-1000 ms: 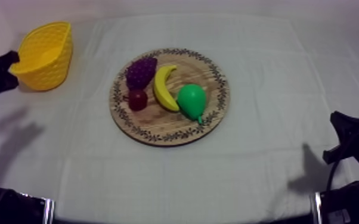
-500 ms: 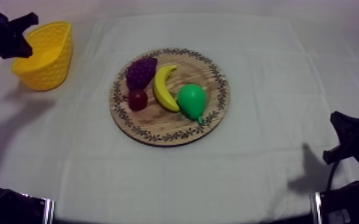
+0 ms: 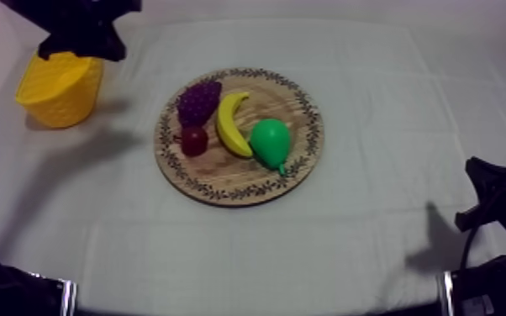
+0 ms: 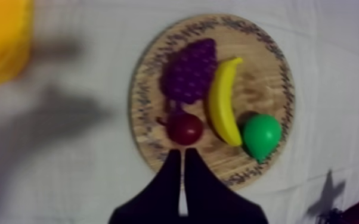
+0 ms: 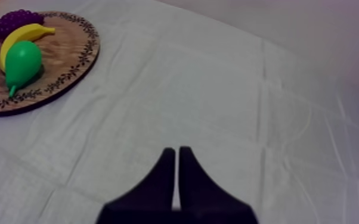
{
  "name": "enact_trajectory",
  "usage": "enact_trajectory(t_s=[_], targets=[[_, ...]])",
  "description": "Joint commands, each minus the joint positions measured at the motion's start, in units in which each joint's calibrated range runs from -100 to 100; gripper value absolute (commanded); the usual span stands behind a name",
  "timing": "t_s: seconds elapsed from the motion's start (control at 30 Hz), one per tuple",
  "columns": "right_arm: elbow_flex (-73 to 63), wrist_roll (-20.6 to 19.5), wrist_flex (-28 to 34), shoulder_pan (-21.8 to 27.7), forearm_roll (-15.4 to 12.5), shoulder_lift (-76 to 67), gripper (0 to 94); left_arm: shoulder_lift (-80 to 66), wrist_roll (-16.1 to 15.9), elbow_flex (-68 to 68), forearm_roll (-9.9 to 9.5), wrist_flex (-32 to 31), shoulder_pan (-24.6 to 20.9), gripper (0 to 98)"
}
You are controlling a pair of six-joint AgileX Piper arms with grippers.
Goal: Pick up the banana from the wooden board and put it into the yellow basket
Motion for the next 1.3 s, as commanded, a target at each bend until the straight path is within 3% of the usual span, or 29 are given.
enact_trajectory(t_s=[0.0,0.23,0.53,0.77,1.07,1.27], targets=[[0.04,-0.01,0.00,-0.01,0.00,-0.01,0.4,1.69,0.44,-2.40,0.23,0.13,3.37,0.0],[0.04,-0.01,0.00,-0.01,0.00,-0.01,0.4,6.57,1.63,-8.44,1.42,0.90,8.32,0.0],[0.04,-0.01,0.00,-0.01,0.00,-0.01,0.4,9.99,2.20,-14.49,2.74,3.20,9.66,3.5],[0.04,-0.01,0.00,-0.01,0.00,-0.01,0.4,10.36,2.49,-15.51,2.72,3.43,9.72,21.4],[0.04,-0.01,0.00,-0.01,0.00,-0.01,0.4,10.56,3.98,-13.61,2.87,3.07,9.64,51.1],[0.04,-0.01,0.00,-0.01,0.00,-0.01,0.4,12.96,4.26,-12.94,3.39,1.74,9.59,60.1]])
